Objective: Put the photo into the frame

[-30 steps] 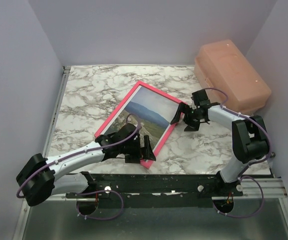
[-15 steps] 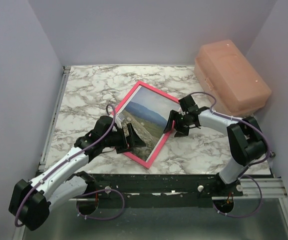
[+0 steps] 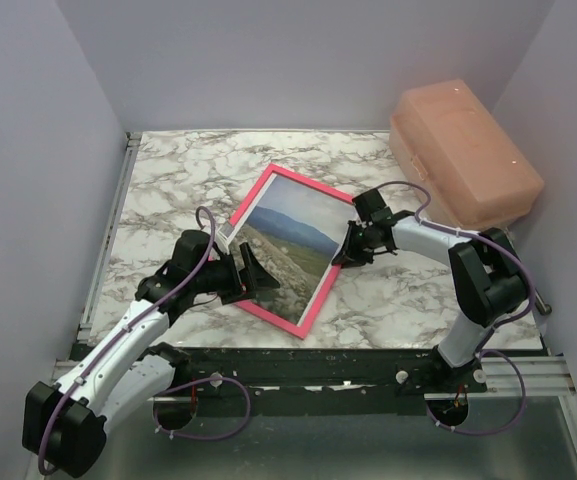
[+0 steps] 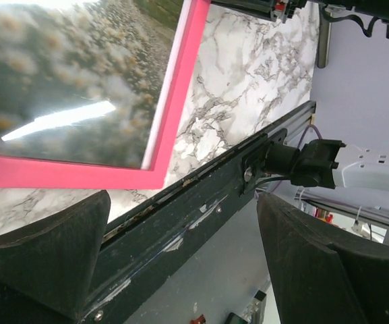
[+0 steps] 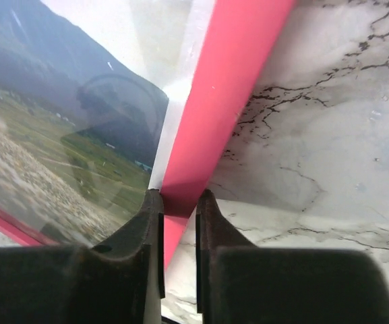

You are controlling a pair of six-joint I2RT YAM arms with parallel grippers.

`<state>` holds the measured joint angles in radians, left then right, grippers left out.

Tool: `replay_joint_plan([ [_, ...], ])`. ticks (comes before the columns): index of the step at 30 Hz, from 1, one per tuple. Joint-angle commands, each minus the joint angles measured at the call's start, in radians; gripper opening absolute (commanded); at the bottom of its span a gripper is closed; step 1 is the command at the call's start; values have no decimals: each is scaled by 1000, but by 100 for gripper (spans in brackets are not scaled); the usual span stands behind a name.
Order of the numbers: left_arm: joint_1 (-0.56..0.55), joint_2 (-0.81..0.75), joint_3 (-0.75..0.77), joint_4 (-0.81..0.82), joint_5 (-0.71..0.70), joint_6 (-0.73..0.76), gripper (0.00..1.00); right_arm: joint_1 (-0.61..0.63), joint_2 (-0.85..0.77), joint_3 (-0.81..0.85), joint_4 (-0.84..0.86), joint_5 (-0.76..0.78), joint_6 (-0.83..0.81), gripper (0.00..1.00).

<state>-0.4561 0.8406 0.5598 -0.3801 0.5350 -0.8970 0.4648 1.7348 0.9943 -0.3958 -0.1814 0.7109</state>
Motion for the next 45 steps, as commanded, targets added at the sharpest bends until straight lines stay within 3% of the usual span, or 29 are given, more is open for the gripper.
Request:
replay_joint_plan([
  [1, 40, -6, 11, -61, 25, 42, 91, 8, 58, -12, -94, 237, -123, 6],
  [3, 61, -6, 15, -88, 9, 53, 91, 8, 58, 4, -115, 265, -161, 1],
  [7, 99, -11, 35, -161, -55, 89, 91, 6, 55, 31, -159, 333, -222, 0],
  [14, 119, -1, 111, -356, -347, 143, 92, 6, 39, 72, -231, 531, -320, 2],
  [15, 119, 3, 120, -375, -392, 147, 92, 6, 36, 74, -234, 555, -322, 4],
  [16, 119, 15, 130, -395, -427, 151, 92, 6, 35, 78, -238, 568, -323, 12],
  [18, 119, 41, 142, -418, -484, 160, 92, 6, 24, 85, -246, 553, -314, 35],
  [21, 119, 102, 149, -419, -526, 172, 93, 5, 1, 100, -274, 505, -282, 70],
  [25, 119, 214, 152, -397, -527, 181, 93, -8, -71, 98, -285, 403, -238, 88],
  [35, 119, 337, 72, -209, -371, 182, 91, -184, -196, -110, -113, -124, -164, 94],
  [45, 93, 433, 18, -101, -282, 169, 87, -193, -114, -189, 41, -335, -74, 94],
])
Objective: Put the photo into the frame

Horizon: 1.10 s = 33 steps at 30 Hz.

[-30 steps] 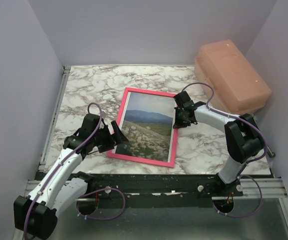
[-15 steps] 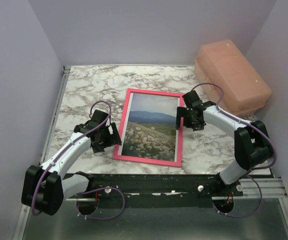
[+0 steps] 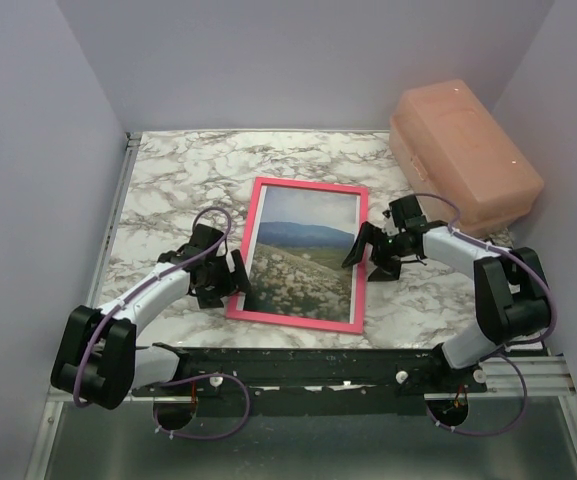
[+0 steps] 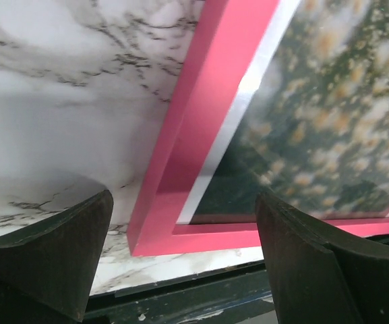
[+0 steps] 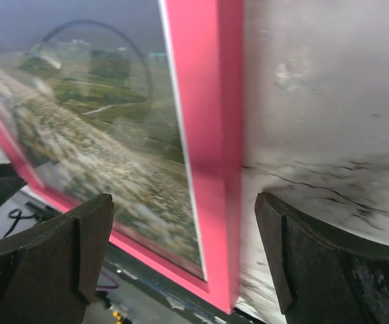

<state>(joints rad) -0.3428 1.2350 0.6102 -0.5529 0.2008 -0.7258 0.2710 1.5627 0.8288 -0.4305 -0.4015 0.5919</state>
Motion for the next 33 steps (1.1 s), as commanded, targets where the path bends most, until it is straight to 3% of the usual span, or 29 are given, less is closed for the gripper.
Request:
replay_joint_plan([
  [1, -26, 42, -37, 81, 58, -8, 87, 1, 66, -16, 77, -118, 45, 94],
  [16, -231, 100, 10, 131, 45, -135, 84, 0, 135, 149, -28, 6, -2, 94],
  [33, -234, 95, 68, 53, -24, -114, 91, 0, 79, 73, -36, 18, 1, 94],
])
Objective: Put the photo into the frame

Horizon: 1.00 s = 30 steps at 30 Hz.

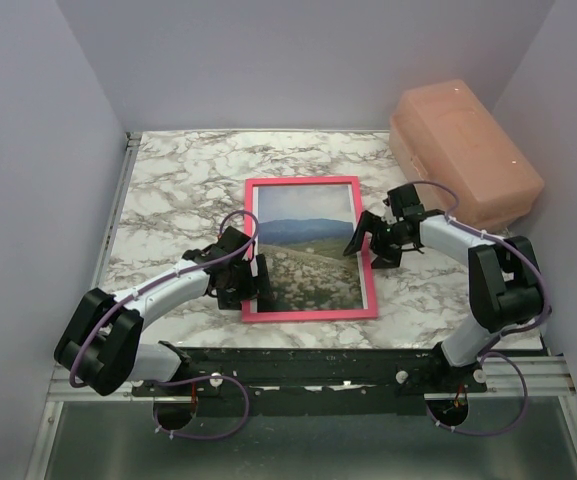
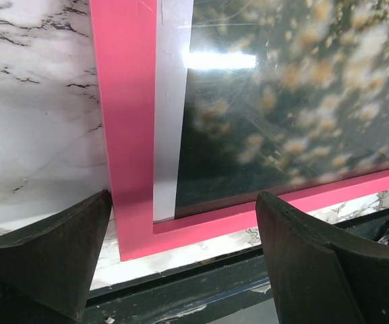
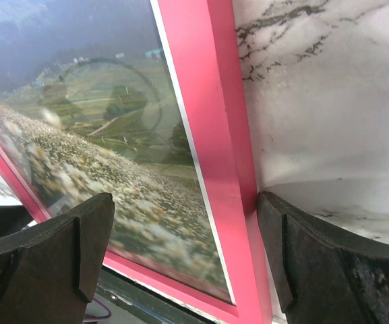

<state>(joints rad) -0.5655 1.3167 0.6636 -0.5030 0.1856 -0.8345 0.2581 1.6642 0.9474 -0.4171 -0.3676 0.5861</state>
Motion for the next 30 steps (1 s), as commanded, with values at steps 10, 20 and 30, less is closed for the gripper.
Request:
replay_joint_plan([
  [10, -13, -9, 4, -5, -18, -8, 91, 13, -70, -139, 10, -52, 21, 94],
  [20, -12, -40, 14, -45, -51, -3, 93, 13, -75, -146, 17, -93, 9, 94],
  [30, -12, -92, 54, -148, -160, 17, 95, 13, -147, -86, -67, 42, -17, 95],
])
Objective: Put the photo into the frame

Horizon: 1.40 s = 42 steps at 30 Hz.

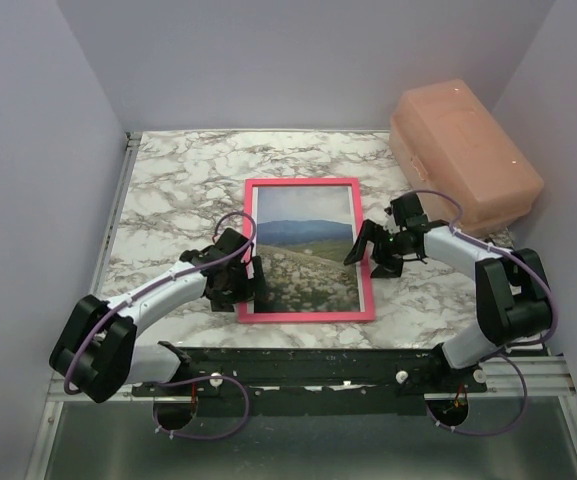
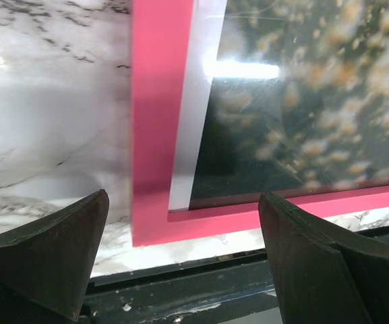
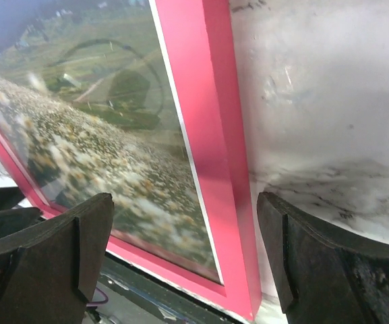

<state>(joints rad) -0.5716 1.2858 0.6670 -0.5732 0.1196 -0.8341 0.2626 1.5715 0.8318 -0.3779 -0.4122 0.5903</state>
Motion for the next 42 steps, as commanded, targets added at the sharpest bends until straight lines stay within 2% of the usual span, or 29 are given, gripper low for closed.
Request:
replay_joint_plan([
  [1, -5, -88, 60, -91, -109, 23, 96, 9, -80, 49, -118, 102, -28, 95],
  [6, -5, -259, 86, -82, -139, 62, 96, 9, -218, 123, -135, 143, -47, 96],
  [9, 0, -393, 66, 0, -98, 73, 96, 8, -298, 135, -116, 148, -46, 100],
  [13, 13, -585, -3, 141, -73, 62, 98, 8, -415, 103, -57, 140, -51, 100],
  [21, 19, -987, -214, 360, -234, 61, 99, 9, -624, 7, 1, 208, -80, 100],
  [24, 21, -1132, -314, 421, -315, 84, 99, 9, -707, -21, 12, 281, -86, 100],
  [30, 21, -1392, -428, 417, -407, 203, 98, 9, -861, -138, 137, 403, -171, 100],
  [35, 21, -1415, -439, 393, -443, 395, 98, 9, -926, -239, 221, 481, -265, 100],
  [42, 21, -1223, -460, 465, -491, 609, 98, 9, -943, -398, 346, 656, -288, 100],
])
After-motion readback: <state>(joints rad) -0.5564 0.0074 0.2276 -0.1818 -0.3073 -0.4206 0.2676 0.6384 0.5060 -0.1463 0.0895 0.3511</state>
